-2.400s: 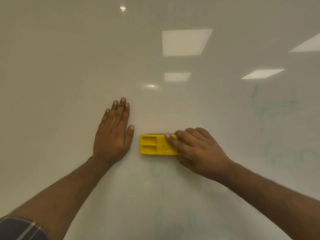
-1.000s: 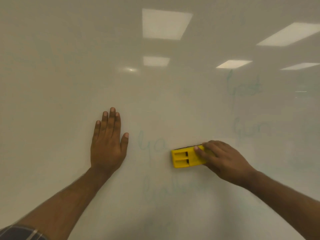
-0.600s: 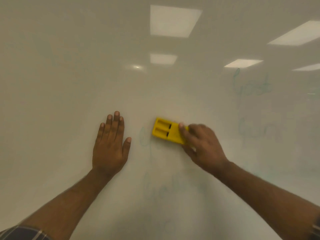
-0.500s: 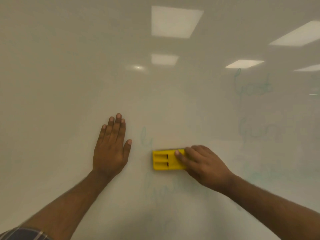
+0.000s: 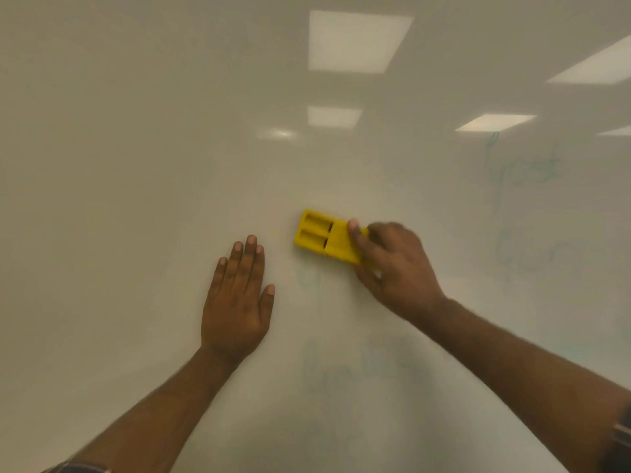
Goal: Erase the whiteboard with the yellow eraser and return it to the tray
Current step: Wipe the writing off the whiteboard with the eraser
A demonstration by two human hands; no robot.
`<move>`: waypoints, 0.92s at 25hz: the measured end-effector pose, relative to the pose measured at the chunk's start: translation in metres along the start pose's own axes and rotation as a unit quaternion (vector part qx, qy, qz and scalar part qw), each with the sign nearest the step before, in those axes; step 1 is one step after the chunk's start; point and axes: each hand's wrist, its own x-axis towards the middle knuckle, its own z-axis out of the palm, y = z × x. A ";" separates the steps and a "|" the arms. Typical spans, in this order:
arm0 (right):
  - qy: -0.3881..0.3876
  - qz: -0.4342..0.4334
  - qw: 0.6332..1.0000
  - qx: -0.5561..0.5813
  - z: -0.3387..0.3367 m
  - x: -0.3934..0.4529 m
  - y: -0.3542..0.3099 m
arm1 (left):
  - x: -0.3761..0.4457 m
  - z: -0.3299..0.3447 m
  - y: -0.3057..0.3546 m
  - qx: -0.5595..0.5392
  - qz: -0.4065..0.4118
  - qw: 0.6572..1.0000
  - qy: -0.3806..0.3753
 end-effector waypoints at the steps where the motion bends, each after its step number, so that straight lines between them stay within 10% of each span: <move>1: -0.022 -0.048 0.999 0.006 0.002 -0.016 -0.008 | 0.000 0.000 0.000 0.000 0.000 1.000 0.002; 7: -0.108 -0.205 0.972 -0.036 -0.023 -0.063 0.011 | -0.004 -0.001 0.000 -0.004 0.001 1.000 0.003; 14: 0.012 0.044 0.998 -0.034 0.007 0.011 -0.023 | -0.008 0.003 -0.001 -0.005 -0.003 1.000 0.008; 23: -0.112 -0.155 0.981 -0.040 -0.016 -0.103 -0.033 | -0.022 0.001 -0.004 -0.011 0.006 1.000 -0.007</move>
